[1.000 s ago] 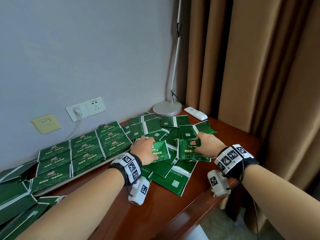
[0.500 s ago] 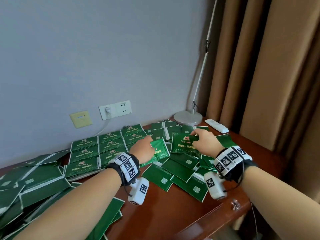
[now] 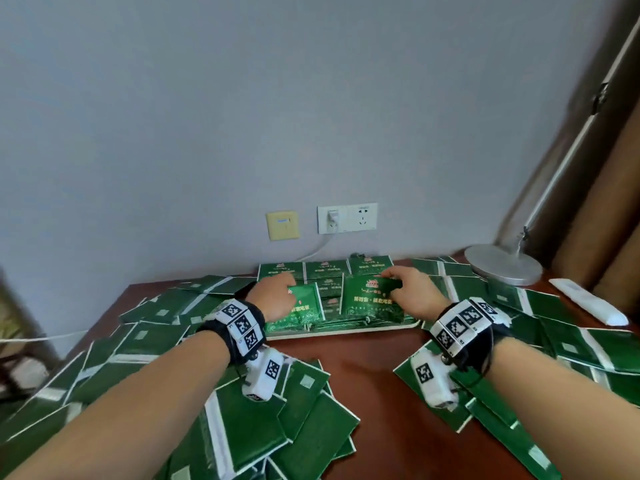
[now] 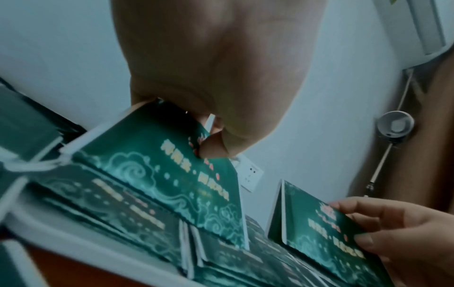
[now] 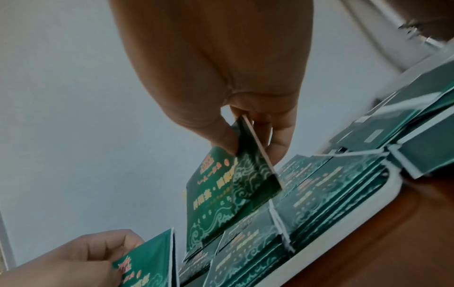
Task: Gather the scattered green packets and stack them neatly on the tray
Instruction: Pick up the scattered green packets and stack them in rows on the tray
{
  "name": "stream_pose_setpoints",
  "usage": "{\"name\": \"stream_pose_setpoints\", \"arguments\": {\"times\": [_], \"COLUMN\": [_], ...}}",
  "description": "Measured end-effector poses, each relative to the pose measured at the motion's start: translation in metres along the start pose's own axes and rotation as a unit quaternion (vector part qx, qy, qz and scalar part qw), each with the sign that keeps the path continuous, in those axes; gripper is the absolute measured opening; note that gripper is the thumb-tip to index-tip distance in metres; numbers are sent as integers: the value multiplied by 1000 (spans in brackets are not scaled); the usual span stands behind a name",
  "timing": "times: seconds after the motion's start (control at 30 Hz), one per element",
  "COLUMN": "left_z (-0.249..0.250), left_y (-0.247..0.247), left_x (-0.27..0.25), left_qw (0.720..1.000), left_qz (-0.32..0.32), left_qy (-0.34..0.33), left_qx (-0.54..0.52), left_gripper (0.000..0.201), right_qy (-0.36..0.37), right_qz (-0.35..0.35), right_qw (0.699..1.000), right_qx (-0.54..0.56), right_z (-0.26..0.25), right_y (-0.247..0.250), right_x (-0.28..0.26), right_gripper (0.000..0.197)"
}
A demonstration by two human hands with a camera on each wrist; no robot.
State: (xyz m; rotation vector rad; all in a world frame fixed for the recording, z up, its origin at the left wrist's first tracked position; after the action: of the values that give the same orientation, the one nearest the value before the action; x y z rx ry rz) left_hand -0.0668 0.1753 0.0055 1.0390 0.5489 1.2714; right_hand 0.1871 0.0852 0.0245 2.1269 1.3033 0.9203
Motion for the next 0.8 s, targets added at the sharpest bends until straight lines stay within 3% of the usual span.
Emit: {"name": "stream_pose_setpoints", "arguments": {"times": [0.27,0.43,0.57,0.7,0.8], "left_z": [-48,-56,-53,-47,-46], "left_y": [-12,-19,-19,-26,-38], "left_x": [22,33,33,26,20], "left_qw": [996,993,989,985,978], "left_qz": [-63,-39,-17,-79,-126], "left_qy": [37,30,4,-15,-21], "left_qx": [42,105,144,154,166], "left_gripper": [45,40,37,40,46], "right_qy": [-19,-16,28,91,136], "right_qz": [-105,-122,-117,-101,-114], "right_qw": [994,992,989,974,960], "right_qx": [40,-8,-88,-181,-216], "right_z": [4,7,3,-2,-12], "right_y": [-78,-100,-104,-103,-105], "right_x": [49,59,55,50,41], "right_gripper": [61,62,58,43,42]}}
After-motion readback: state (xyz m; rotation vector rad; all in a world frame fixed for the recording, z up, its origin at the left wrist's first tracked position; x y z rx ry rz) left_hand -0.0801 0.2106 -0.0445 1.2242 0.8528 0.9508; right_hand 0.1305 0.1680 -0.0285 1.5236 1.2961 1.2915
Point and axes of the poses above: each hand's wrist, its own x-axis towards the middle knuckle, its own y-axis out of the back of the hand, z = x × y, the point moved 7 cm from there along x, towards the middle knuckle, and after that the axes turned 12 degrees about z, right-handed, at the moved point
